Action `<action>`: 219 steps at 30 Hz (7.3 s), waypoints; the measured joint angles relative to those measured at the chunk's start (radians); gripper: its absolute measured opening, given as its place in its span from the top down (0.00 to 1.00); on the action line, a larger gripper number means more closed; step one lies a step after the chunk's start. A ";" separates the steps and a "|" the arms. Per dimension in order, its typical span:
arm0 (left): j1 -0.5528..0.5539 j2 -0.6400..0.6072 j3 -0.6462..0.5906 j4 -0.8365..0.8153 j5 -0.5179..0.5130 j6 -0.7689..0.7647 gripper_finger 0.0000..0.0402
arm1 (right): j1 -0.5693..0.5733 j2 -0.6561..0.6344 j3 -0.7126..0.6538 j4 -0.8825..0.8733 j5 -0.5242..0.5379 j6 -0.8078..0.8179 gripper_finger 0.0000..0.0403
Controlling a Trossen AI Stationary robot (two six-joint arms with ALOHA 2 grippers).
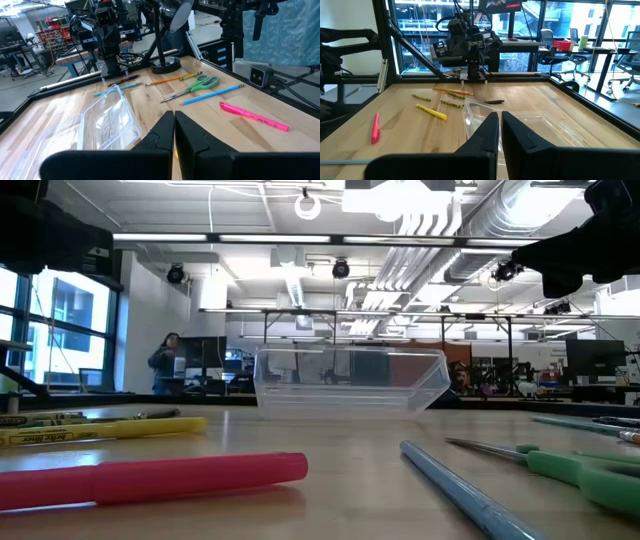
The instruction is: Pick & place school supplies into a supply box
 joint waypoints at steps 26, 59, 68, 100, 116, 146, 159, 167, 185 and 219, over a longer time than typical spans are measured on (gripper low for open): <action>0.000 0.000 -0.002 0.010 0.076 -0.285 0.88 | 0.000 0.000 0.000 0.000 0.000 0.000 1.00; 0.000 0.008 -0.001 0.122 -0.273 -0.277 0.88 | -0.021 0.000 0.000 0.248 -0.011 -0.368 1.00; 0.000 0.046 0.003 0.197 -0.390 -0.242 0.88 | -0.117 0.025 0.008 0.215 0.009 -0.225 0.91; 0.000 0.549 0.426 0.193 -0.701 0.018 0.88 | -0.403 0.695 0.534 -0.261 -0.312 -0.226 0.69; 0.000 0.593 0.475 0.192 -0.646 0.120 0.88 | -0.439 0.723 0.534 -0.175 -0.500 -0.181 0.69; 0.002 0.603 0.473 0.185 -0.698 0.171 0.52 | -0.439 0.761 0.534 -0.117 -0.600 -0.190 0.69; 0.002 0.602 0.473 0.187 -0.703 0.135 0.47 | -0.408 1.044 0.657 -0.107 -0.850 -0.336 0.69; 0.002 0.602 0.473 0.187 -0.705 0.132 0.51 | -0.293 1.168 0.843 -0.410 -0.876 -0.541 0.69; 0.002 0.602 0.473 0.160 -0.705 0.087 0.51 | -0.044 1.310 0.875 -0.432 -0.862 -0.785 0.69; 0.002 0.602 0.473 0.111 -0.709 -0.068 0.51 | 0.018 1.434 0.874 -0.396 -0.917 -1.219 0.69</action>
